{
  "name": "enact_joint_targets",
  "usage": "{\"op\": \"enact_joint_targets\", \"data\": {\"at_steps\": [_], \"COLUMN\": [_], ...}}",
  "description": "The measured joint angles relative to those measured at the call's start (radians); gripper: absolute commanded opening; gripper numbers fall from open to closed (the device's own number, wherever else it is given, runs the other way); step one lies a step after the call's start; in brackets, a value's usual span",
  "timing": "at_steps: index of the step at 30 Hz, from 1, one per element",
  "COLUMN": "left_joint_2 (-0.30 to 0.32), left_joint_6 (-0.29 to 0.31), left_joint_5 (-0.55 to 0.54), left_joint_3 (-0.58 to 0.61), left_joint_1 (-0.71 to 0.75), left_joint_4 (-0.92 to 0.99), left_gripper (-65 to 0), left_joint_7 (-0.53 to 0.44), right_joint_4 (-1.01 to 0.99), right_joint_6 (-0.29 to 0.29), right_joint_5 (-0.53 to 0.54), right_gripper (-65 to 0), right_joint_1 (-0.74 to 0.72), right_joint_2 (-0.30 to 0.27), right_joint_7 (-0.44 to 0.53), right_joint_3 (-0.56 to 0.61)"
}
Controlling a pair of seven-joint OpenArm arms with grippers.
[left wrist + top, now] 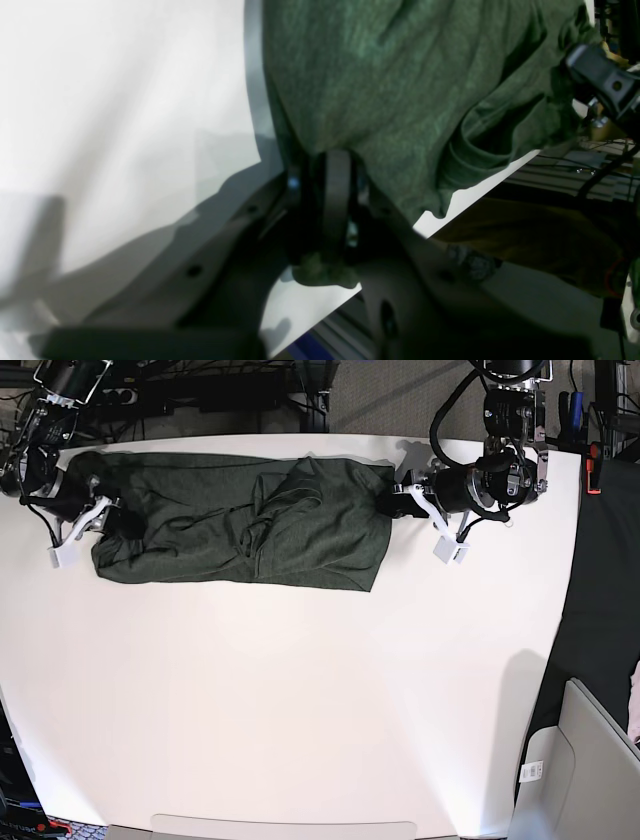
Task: Fold the T-shirt properly
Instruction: 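Grasp the shirt end with the right gripper and lift it toward the left gripper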
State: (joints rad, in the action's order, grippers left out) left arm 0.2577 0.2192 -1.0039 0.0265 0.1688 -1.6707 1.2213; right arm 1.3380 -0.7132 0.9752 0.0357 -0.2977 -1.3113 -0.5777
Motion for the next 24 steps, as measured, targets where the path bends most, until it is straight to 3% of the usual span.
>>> {"op": "enact_joint_targets", "data": {"at_steps": [9,15,24], "left_joint_2": [-0.005,-0.045,-0.067], "left_joint_6": [0.0,0.0,0.0], "left_joint_5": [0.0,0.003,0.003], "left_joint_3": [0.0,0.0,0.002], "left_joint_1": [0.0,0.002,-0.006], "left_joint_4": [0.0,0.0,0.023], "left_gripper": [-62.5,-62.5,-62.5], "left_joint_7": [0.0,-0.003,-0.047], "right_joint_4": [-0.023,-0.02,0.113], "right_joint_6": [0.018,0.018,0.017], "right_joint_5": [0.058,0.24,0.237], "right_gripper": [-57.6,-57.6,-57.6], "right_joint_1": [-0.095,-0.175,-0.196], "right_joint_2": [0.006,0.039,0.195], "right_joint_7": [-0.099,-0.085,-0.095], "right_joint_3": [0.002,0.041,0.196]}}
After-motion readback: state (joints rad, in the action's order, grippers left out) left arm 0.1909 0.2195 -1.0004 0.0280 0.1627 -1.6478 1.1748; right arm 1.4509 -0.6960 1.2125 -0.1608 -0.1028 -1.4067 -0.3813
